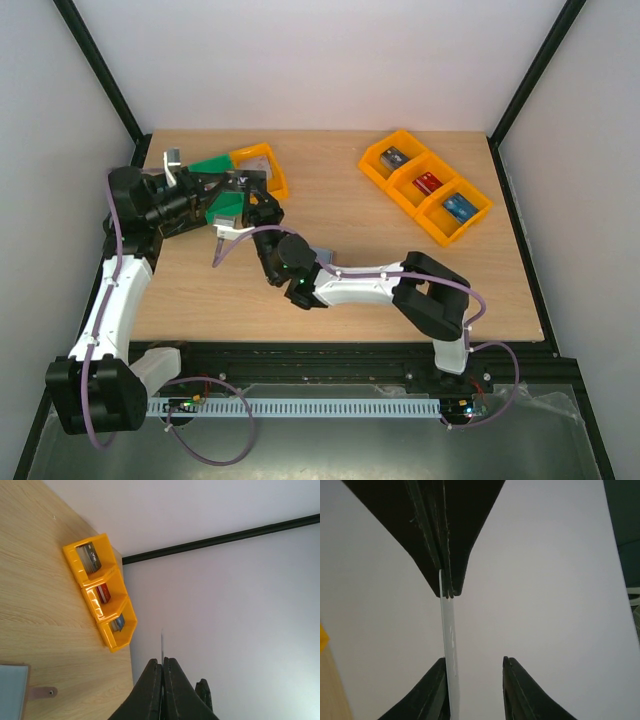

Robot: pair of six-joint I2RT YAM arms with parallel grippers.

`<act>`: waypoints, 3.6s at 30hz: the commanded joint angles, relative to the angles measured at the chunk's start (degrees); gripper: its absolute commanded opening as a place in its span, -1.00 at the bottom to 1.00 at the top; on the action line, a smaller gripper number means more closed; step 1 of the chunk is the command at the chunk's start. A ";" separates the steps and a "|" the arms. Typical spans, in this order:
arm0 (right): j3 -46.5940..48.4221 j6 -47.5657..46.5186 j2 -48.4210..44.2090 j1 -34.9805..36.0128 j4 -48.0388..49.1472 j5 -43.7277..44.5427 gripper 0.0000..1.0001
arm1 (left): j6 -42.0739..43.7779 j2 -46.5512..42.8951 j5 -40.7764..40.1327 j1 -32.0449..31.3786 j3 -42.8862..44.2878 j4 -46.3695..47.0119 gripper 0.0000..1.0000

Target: Take the credit cards out of the card holder

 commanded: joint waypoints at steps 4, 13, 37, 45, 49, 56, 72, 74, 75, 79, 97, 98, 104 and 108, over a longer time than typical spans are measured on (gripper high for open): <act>3.70 2.37 1.33 0.00 -3.54 0.65 -0.73 | -2.68 -0.54 1.54 -0.56 -0.91 0.26 -0.95; 4.00 4.16 -0.16 -0.13 -4.34 0.66 -0.97 | -2.33 -0.63 1.41 -0.91 -1.20 0.00 -0.95; 55.90 61.34 16.13 -42.84 -102.48 -24.91 -0.97 | 50.18 5.01 -25.81 9.43 4.47 -10.80 0.99; 59.59 64.56 22.79 -50.05 -100.64 -16.29 -0.97 | 48.98 8.84 -20.85 10.43 4.16 -9.33 0.99; 59.07 64.07 24.08 -51.39 -104.06 -18.29 -0.97 | 48.08 9.75 -19.75 11.03 3.85 -8.71 0.99; 58.72 61.35 28.88 -52.02 -101.22 -11.95 -0.97 | 46.45 9.91 -17.80 11.82 2.59 -7.48 0.99; 56.57 55.08 33.19 -52.82 -97.46 -6.24 -0.97 | 45.54 10.26 -16.47 12.37 1.72 -6.15 0.99; 56.04 54.48 33.32 -52.89 -97.22 -6.21 -0.97 | 45.44 10.27 -16.37 12.42 1.70 -6.09 0.99; 55.89 54.33 33.41 -52.85 -96.99 -6.35 -0.97 | 45.37 10.27 -16.27 12.38 1.75 -6.01 0.99; 55.10 53.10 33.70 -52.86 -95.35 -7.35 -0.97 | 45.22 10.26 -15.90 12.39 1.57 -5.81 0.99; 52.38 48.24 33.80 -52.97 -90.81 -5.57 -0.87 | 44.65 10.35 -14.27 12.80 0.87 -4.82 0.99; 52.20 48.23 33.77 -52.95 -90.69 -5.57 -0.86 | 44.65 10.35 -14.19 12.82 0.83 -4.72 0.99; 51.18 47.29 33.97 -53.23 -89.26 -5.91 -0.78 | 44.49 10.27 -13.76 12.80 0.64 -4.58 0.99; 50.78 46.60 34.21 -53.35 -88.73 -4.85 -0.80 | 44.47 10.35 -13.49 12.89 0.65 -4.52 0.99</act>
